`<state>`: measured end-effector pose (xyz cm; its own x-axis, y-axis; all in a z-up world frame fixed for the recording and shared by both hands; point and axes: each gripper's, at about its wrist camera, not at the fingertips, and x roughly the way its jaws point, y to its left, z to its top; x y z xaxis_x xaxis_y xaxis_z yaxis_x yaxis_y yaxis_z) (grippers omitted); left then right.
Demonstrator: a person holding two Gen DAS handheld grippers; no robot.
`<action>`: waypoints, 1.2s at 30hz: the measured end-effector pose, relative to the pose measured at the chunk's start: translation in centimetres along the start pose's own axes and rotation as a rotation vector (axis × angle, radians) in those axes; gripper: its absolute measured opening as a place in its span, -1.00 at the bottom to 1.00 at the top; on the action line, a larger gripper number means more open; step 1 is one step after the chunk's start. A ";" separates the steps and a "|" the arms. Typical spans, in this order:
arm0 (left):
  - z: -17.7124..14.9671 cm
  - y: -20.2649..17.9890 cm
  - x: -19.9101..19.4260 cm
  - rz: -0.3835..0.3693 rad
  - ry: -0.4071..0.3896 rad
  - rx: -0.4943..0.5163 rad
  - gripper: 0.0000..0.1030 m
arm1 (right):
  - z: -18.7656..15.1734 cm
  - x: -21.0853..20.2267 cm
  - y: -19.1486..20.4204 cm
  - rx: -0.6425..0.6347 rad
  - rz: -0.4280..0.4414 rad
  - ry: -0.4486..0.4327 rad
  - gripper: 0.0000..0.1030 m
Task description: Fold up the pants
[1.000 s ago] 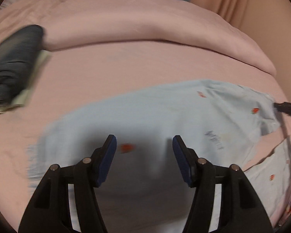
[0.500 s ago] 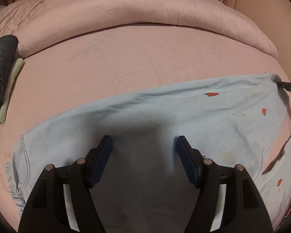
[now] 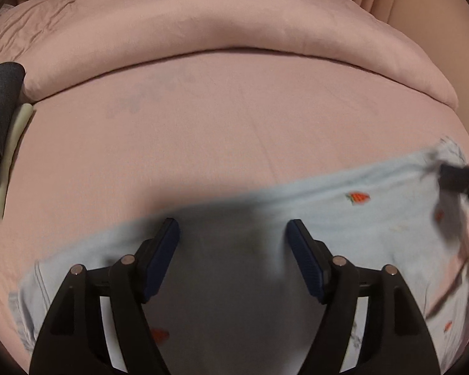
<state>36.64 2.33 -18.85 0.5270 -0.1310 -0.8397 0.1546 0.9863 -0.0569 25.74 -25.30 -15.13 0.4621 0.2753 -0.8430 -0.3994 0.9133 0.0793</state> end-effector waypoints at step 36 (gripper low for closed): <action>-7.0 15.9 -11.1 0.007 -0.048 -0.097 -0.51 | 6.9 1.7 13.7 -0.502 -0.158 0.071 -0.87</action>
<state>27.41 20.14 -14.24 0.5677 -0.1265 -0.8135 0.0703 0.9920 -0.1052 26.53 -10.19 -11.77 0.4992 0.1093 -0.8596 -0.6676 0.6810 -0.3010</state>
